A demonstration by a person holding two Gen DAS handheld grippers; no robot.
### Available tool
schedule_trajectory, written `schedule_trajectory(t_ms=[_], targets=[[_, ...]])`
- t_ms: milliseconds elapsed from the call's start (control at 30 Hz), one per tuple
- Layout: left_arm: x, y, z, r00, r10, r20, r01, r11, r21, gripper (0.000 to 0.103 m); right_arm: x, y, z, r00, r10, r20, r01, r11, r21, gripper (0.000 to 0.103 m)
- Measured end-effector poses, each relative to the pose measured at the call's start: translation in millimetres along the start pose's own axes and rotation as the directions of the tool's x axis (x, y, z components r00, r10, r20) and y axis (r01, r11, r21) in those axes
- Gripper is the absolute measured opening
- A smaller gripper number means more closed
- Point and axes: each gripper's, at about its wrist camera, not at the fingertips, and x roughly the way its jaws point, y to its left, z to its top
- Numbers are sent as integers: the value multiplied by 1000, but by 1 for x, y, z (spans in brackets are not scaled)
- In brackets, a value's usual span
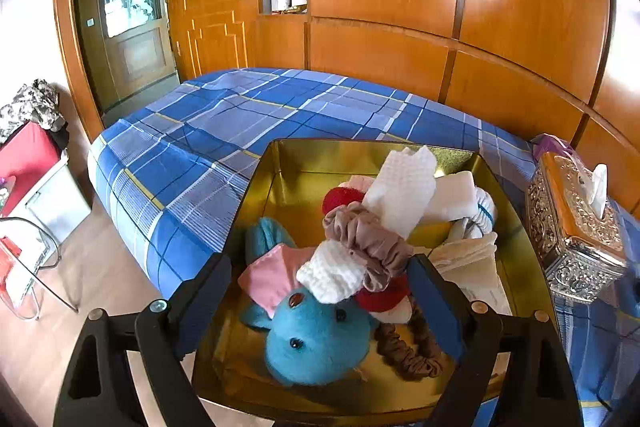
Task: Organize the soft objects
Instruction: 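Carry the Tempo packet into the gold tray and open the right gripper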
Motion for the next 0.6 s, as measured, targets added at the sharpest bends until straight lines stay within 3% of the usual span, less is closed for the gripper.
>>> schedule_trajectory(t_ms=[133, 200, 367, 600], targets=[[2, 4, -1, 1000, -9, -14, 8, 1000, -4, 90, -1, 7, 4, 999, 23, -44, -21, 999, 45, 55], [1, 4, -1, 1000, -14, -10, 14, 1000, -4, 90, -6, 12, 8, 995, 83, -58, -78, 993, 85, 55], [-1, 6, 0, 1000, -19, -2, 19, 1000, -5, 90, -53, 56, 31, 988, 150, 44, -151, 989, 6, 55], [-1, 13, -2, 1000, -26, -9, 25, 999, -30, 90, -124, 156, 83, 958, 244, 149, -226, 966, -126, 55]])
